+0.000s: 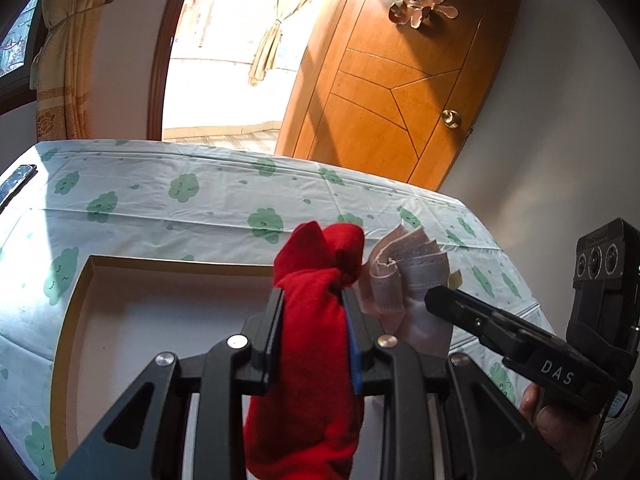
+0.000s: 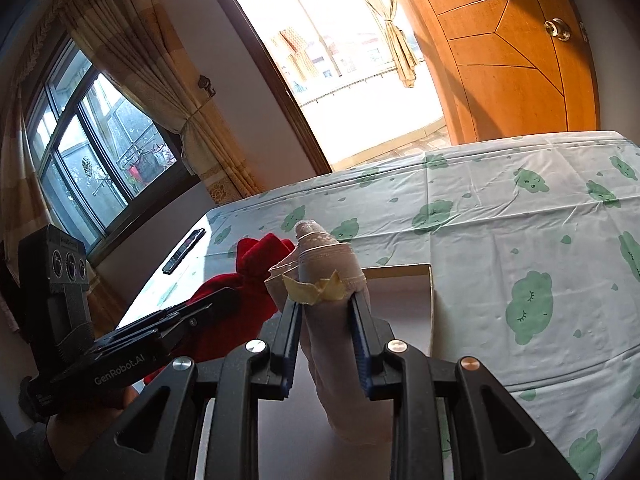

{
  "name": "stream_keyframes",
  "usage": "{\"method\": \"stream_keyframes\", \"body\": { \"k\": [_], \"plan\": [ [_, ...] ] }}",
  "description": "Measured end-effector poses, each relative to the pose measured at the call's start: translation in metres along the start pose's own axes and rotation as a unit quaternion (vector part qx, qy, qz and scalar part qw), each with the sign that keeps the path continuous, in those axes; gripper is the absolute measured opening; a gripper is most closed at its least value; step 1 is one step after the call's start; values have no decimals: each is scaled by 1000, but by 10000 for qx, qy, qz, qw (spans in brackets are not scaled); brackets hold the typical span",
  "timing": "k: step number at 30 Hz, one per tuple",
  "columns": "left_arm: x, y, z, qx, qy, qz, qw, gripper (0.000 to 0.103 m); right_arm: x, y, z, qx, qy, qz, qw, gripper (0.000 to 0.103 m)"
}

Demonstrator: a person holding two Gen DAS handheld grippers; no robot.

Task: Take underwear out of drawer
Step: 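Carry the red sock and pink underwear over the cardboard tray with both tools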

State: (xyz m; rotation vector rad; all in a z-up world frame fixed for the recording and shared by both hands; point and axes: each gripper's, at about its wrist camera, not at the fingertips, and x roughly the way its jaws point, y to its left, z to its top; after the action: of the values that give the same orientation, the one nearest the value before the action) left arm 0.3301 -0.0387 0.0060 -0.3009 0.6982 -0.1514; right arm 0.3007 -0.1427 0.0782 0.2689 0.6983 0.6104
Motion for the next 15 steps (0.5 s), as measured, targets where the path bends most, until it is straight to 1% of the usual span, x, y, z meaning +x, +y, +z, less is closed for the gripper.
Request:
{"method": "stream_keyframes", "body": {
  "k": [5,8,9,11,12,13,14,15],
  "plan": [
    [18,3,0,-199,210,-32,9996,25,6,-3,1,-36,67,-193,9998,27],
    [25,-2,-1,-191,295,-51,9994,26,12,-5,2,-64,152,-302,9994,27],
    [28,-3,-1,-199,311,-27,9993,27,13,-6,2,-82,143,-367,9992,27],
    [33,-4,-2,-262,392,-96,9988,29,14,-10,2,-75,86,-494,9987,27],
    [36,-5,-3,-274,463,-132,9985,30,13,-11,2,-69,58,-487,9988,27],
    [38,-7,-4,-278,508,-149,9982,33,11,-12,1,-84,17,-494,9987,29],
    [38,-8,-6,-264,467,-130,9985,35,9,-12,1,-112,-41,-561,9984,32],
    [37,-9,-7,-227,419,-125,9988,36,5,-12,1,-149,-120,-621,9979,42]
  ]
}}
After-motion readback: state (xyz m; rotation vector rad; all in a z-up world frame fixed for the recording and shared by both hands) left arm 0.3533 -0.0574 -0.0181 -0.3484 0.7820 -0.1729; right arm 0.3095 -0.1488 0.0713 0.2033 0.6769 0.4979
